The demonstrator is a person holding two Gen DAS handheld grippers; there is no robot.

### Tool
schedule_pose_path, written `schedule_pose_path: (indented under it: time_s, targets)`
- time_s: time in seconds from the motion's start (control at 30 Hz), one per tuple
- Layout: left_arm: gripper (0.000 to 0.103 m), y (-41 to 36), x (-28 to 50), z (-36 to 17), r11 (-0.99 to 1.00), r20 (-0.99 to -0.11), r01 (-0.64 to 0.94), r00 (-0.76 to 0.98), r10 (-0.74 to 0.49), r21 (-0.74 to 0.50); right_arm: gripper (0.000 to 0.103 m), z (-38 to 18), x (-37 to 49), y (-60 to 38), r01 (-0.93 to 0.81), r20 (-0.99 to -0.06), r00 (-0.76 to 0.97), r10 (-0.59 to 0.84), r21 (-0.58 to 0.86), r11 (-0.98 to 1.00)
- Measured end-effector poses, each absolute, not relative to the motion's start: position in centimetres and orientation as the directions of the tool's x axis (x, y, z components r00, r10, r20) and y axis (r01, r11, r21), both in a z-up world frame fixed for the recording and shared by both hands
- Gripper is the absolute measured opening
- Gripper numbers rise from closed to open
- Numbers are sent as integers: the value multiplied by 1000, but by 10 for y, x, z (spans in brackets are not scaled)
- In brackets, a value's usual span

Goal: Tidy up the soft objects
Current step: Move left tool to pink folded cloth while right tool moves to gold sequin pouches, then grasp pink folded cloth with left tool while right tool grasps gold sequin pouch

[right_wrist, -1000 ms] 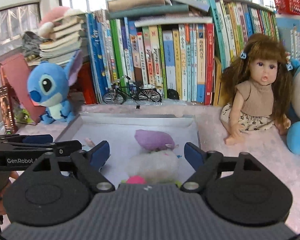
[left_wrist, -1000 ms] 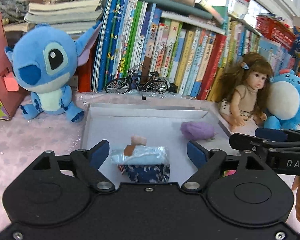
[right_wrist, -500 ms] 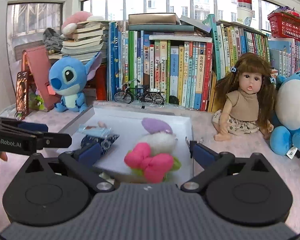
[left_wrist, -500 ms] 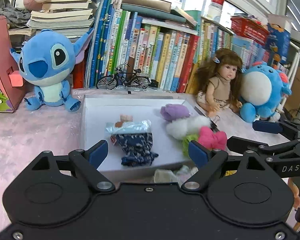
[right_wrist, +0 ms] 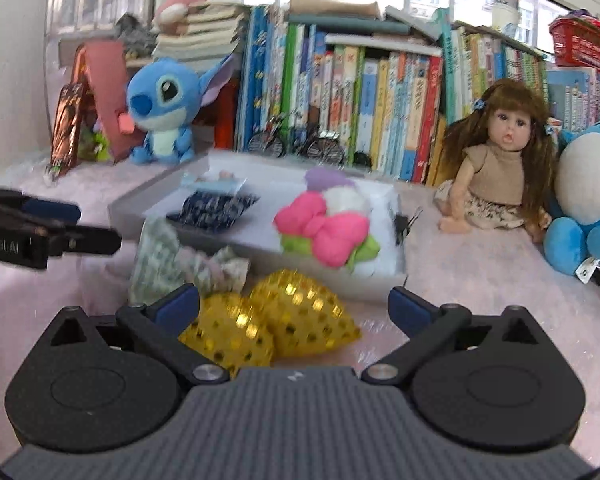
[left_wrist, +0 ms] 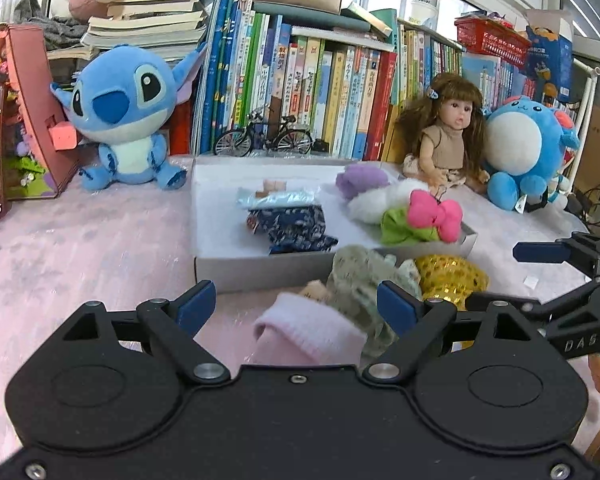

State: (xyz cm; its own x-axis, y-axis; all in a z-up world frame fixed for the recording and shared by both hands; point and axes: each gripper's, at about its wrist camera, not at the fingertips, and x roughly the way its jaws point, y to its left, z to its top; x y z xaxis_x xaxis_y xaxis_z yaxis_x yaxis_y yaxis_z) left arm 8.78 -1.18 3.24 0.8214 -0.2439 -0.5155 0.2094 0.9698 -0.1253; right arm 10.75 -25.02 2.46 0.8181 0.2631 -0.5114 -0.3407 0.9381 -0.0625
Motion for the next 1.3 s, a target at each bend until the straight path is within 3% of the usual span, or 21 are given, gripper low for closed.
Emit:
schedule_pose_path:
  time_s: [0.4,0.97,1.3]
  targets:
    - [87,-15,77,14,966,-521,253,817,-245,-57,103,2,106,-241,-393,-566,778,273,-98,914]
    - [87,-12,87,-2,971,-560,209,794,-235,-112,103,-1,117,-241,-404,-586,755,294,-62,913]
    - [73,-11,92,-4,960,-574,224,770,-279,-167,103,-1,122,-240,-409,-589,750,301,-56,911]
